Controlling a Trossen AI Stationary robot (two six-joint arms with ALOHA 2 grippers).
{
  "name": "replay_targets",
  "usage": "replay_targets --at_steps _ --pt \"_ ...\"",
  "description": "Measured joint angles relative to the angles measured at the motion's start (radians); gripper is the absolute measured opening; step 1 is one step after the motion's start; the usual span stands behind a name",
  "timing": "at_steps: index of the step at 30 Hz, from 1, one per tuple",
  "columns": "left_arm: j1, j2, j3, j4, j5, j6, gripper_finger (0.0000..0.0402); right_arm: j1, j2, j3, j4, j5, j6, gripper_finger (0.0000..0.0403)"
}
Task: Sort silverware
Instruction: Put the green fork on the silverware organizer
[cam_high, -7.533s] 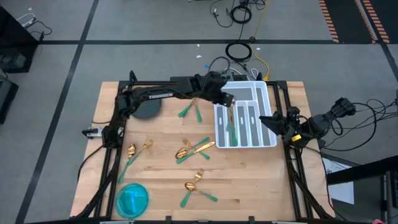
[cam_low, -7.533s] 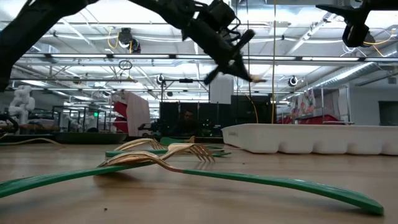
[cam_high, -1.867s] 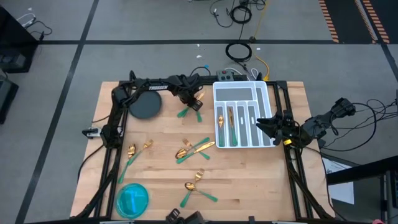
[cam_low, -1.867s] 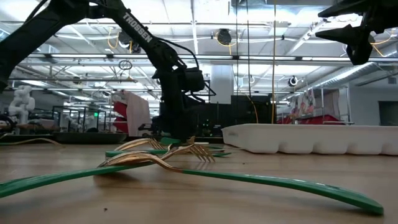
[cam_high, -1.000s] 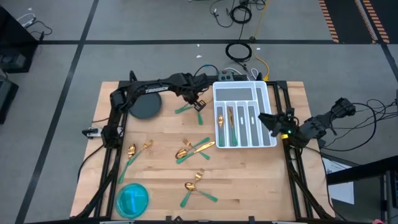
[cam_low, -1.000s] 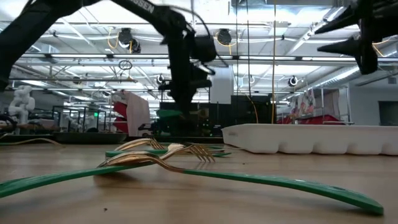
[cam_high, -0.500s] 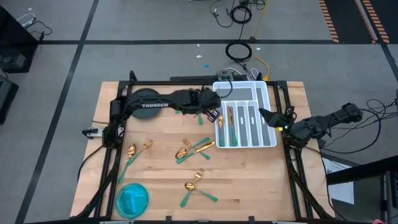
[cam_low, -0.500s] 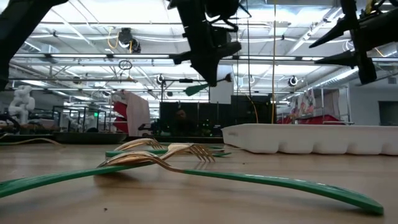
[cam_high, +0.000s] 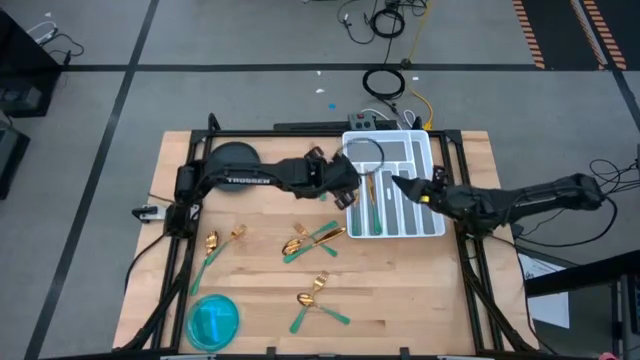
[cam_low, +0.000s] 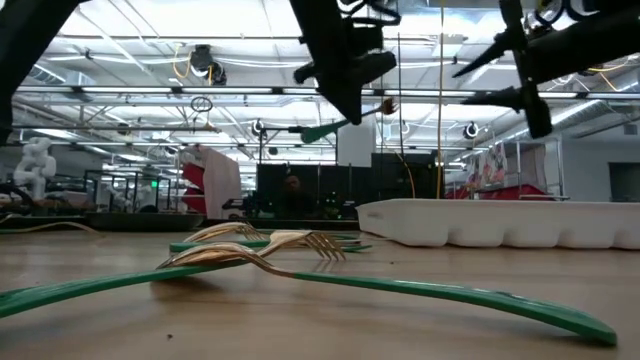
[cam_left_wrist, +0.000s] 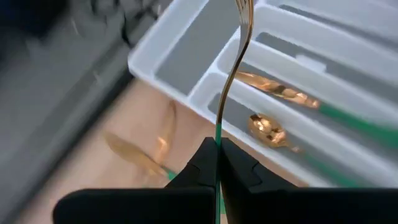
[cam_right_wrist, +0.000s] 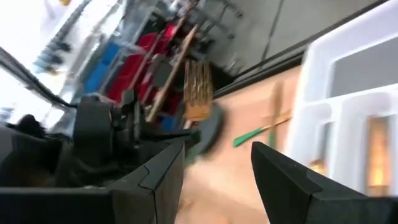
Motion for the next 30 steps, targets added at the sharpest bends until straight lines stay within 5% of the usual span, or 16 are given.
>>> replay_targets --at_steps 6,13,22,30 --pt "-0.067 0.000 -0.001 0.003 -0.236 0.457 0.0004 -0.074 0.015 0.000 0.214 -0.218 -0.002 0.0180" --pt "-0.078 0.000 -0.033 0.046 -0.558 0.752 0.0004 -0.084 0.010 0.001 0.271 -0.242 0.064 0.0180" --pt "-0.132 0.000 -0.042 0.412 -0.561 1.146 0.0004 -0.126 0.046 0.001 0.268 -0.296 0.170 0.0180" --pt "-0.178 0.000 -0.042 0.438 -0.518 1.321 0.0004 -0.135 0.042 0.001 0.280 -0.345 0.174 0.0180"
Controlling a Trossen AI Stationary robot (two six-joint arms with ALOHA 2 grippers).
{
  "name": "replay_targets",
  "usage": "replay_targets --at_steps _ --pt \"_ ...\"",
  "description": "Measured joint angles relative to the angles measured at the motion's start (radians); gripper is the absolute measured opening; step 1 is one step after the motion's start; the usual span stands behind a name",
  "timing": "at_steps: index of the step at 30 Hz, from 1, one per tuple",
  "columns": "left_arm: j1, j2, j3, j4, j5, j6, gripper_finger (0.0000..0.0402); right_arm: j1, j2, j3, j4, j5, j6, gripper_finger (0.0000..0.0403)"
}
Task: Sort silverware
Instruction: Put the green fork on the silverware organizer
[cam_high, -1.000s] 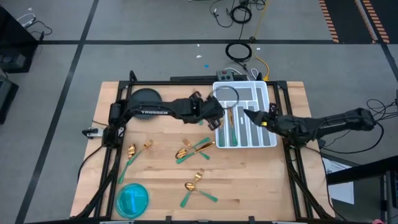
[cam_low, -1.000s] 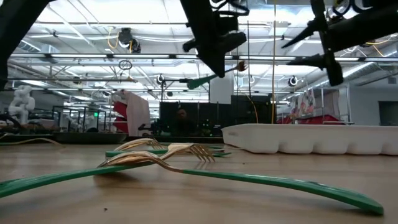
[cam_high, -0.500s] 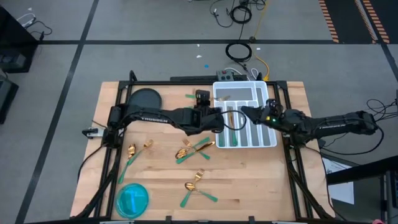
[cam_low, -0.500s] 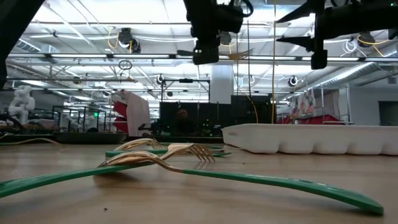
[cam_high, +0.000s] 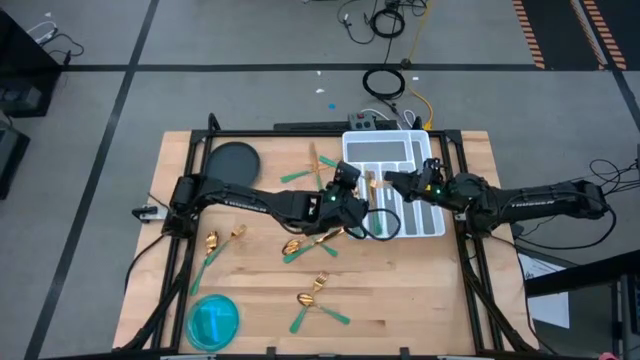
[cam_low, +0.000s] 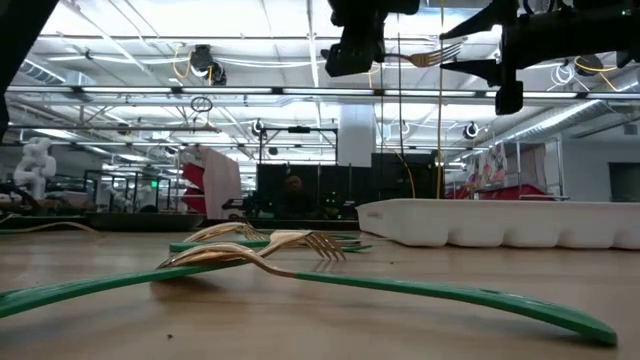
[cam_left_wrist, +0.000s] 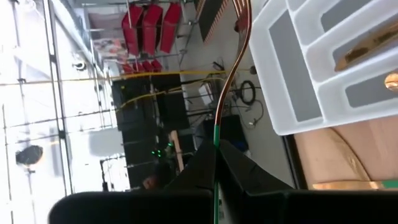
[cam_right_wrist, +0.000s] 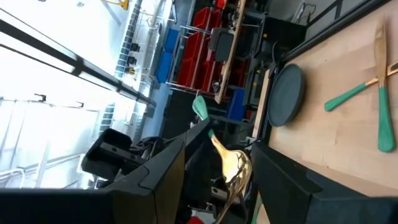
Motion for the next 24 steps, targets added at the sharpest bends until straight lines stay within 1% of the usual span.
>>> replay_targets --at_steps 5,9,11,16,20,24 --pt "0.017 0.000 0.000 -0.005 -0.004 0.040 0.0004 0.000 0.002 0.000 -0.013 -0.001 0.022 0.0180" --pt "0.044 0.010 0.000 -0.002 -0.026 0.142 0.0004 0.000 0.004 0.000 -0.063 -0.010 0.053 0.0180" --pt "0.052 0.010 0.000 -0.001 -0.022 0.155 0.0004 0.000 0.007 0.000 -0.083 -0.028 0.059 0.0180" --pt "0.056 0.010 0.000 0.000 -0.008 0.202 0.0004 0.000 0.013 0.000 -0.085 -0.027 0.060 0.0180" --pt "0.056 0.010 0.000 0.004 0.003 0.209 0.0004 0.000 0.013 0.000 -0.092 -0.027 0.060 0.0180" --pt "0.056 0.010 0.000 0.007 -0.007 0.252 0.0004 0.000 0.014 0.000 -0.160 -0.028 0.096 0.0180"
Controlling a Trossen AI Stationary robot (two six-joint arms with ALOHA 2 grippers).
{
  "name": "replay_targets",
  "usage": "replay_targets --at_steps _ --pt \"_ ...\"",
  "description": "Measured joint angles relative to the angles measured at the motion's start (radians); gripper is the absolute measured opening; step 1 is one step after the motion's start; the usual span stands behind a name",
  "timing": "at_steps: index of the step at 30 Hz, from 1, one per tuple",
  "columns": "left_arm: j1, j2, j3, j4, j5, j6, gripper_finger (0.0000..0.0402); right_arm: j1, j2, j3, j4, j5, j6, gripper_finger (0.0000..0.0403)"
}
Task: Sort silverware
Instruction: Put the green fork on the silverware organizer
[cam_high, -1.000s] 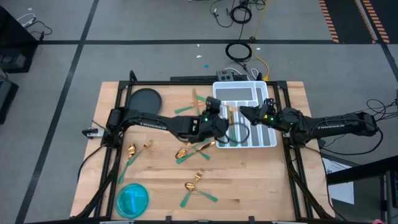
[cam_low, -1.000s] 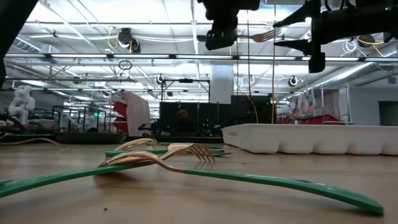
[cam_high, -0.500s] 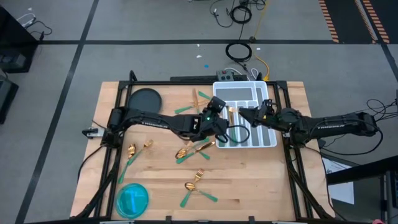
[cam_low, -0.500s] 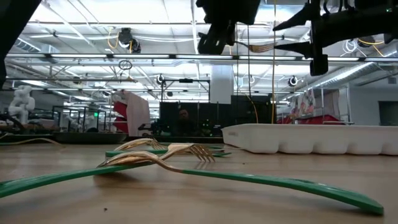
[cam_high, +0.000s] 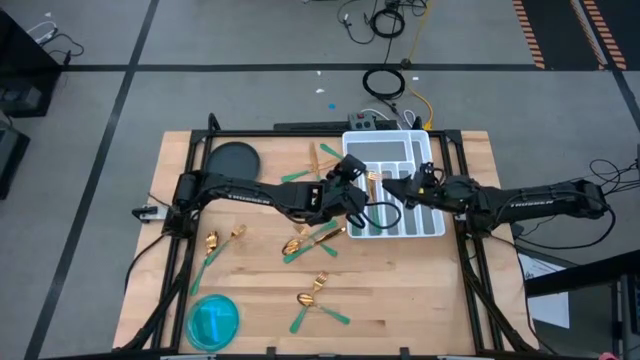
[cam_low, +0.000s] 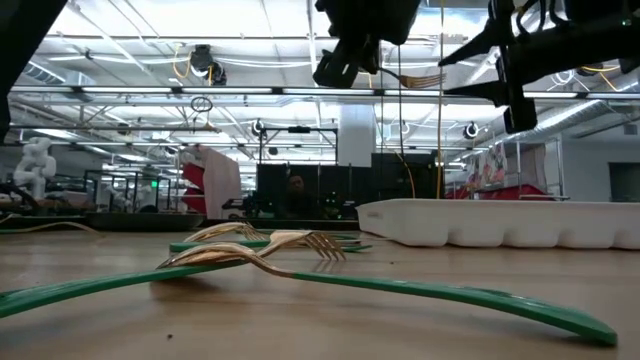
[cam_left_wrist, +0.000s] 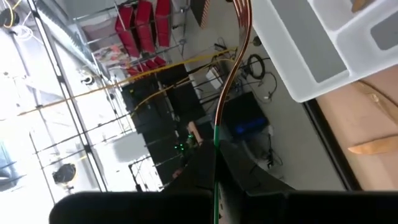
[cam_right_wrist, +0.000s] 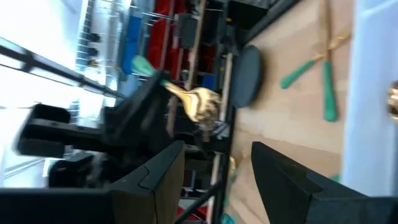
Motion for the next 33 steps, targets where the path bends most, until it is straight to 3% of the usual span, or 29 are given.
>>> replay_targets --at_steps 16,27,33 --pt "-0.017 0.002 0.000 -0.007 0.045 -0.002 0.0004 -0.034 0.001 0.000 -0.002 -0.024 0.010 0.0180" --pt "-0.002 0.044 0.001 0.017 0.043 -0.002 0.0004 -0.035 0.002 -0.002 -0.012 -0.038 0.003 0.0136" --pt "0.015 0.045 0.001 0.022 0.052 0.003 0.0004 -0.035 0.002 -0.002 -0.012 -0.047 -0.010 0.0132"
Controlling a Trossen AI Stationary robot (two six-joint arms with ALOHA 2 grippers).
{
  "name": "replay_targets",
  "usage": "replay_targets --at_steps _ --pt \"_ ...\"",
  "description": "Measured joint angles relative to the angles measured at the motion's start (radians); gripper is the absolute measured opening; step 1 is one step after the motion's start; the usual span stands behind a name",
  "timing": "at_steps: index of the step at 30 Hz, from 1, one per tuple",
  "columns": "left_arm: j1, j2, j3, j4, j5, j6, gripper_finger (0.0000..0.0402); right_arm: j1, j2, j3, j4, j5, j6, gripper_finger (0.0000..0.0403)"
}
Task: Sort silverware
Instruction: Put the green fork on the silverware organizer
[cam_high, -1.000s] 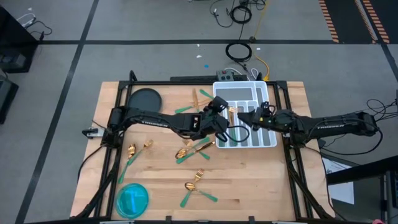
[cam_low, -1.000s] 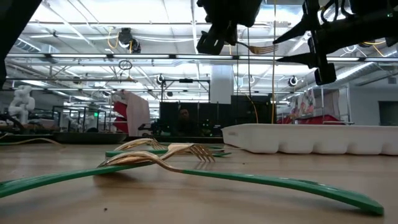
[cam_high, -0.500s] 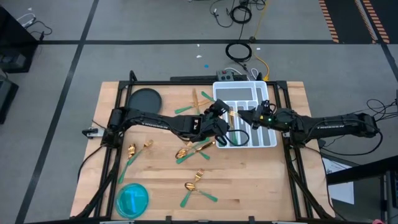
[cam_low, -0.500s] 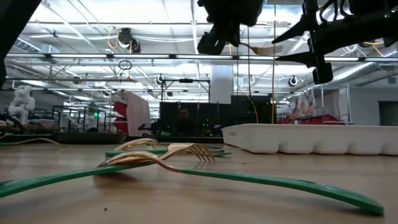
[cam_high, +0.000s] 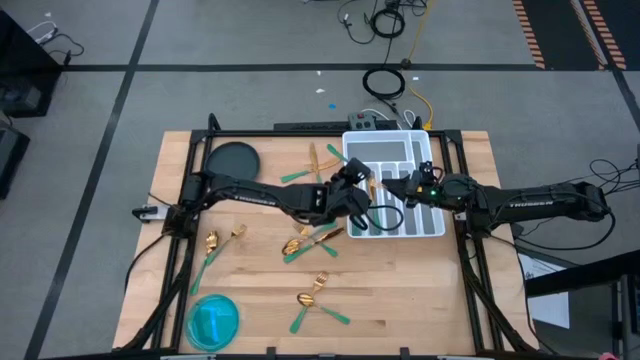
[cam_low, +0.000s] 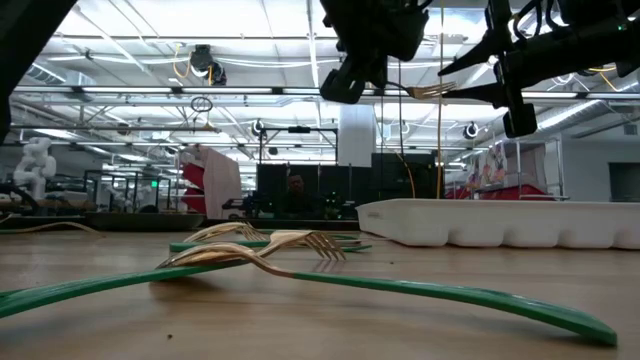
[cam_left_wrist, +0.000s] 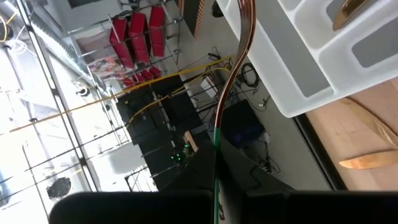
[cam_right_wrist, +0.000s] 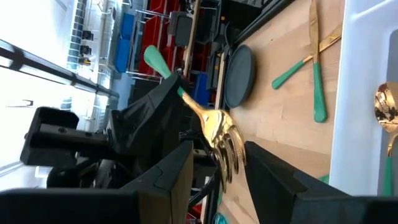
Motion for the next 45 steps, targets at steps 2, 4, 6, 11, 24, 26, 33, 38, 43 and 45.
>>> replay_targets --at_steps 2,4,6,11,24,26,33,38,43,45 --pt "0.001 0.000 0.000 -0.001 0.000 0.000 0.0004 0.001 0.000 0.000 0.002 -0.006 -0.004 0.0132" --pt "0.002 0.001 0.000 -0.001 0.001 0.001 0.0004 0.001 0.000 0.000 0.001 -0.009 -0.008 0.0132" --pt "0.002 0.002 0.000 0.002 0.003 0.003 0.0004 0.001 0.000 0.000 -0.001 -0.025 -0.008 0.0131" --pt "0.001 0.002 0.000 0.020 0.004 0.005 0.0004 0.001 0.001 0.000 -0.023 -0.031 -0.008 0.0109" --pt "-0.004 0.002 0.000 0.027 0.007 -0.002 0.0004 -0.019 0.012 0.001 -0.024 -0.019 -0.030 0.0060" --pt "-0.007 0.002 0.000 0.027 0.007 -0.003 0.0004 -0.028 0.012 0.001 -0.023 -0.019 -0.031 0.0063" --pt "-0.010 0.002 0.000 0.027 0.003 -0.004 0.0004 -0.039 0.012 0.001 -0.009 -0.029 -0.027 0.0076" --pt "-0.010 0.002 0.000 0.027 0.004 -0.004 0.0004 -0.039 0.012 0.002 -0.014 -0.045 -0.034 0.0060" --pt "-0.010 0.002 0.000 0.036 0.006 -0.002 0.0004 -0.039 0.012 0.002 -0.026 -0.048 -0.042 0.0025" --pt "-0.010 0.002 0.000 0.043 0.007 -0.001 0.0004 -0.039 0.012 0.002 -0.027 -0.046 -0.049 0.0009"
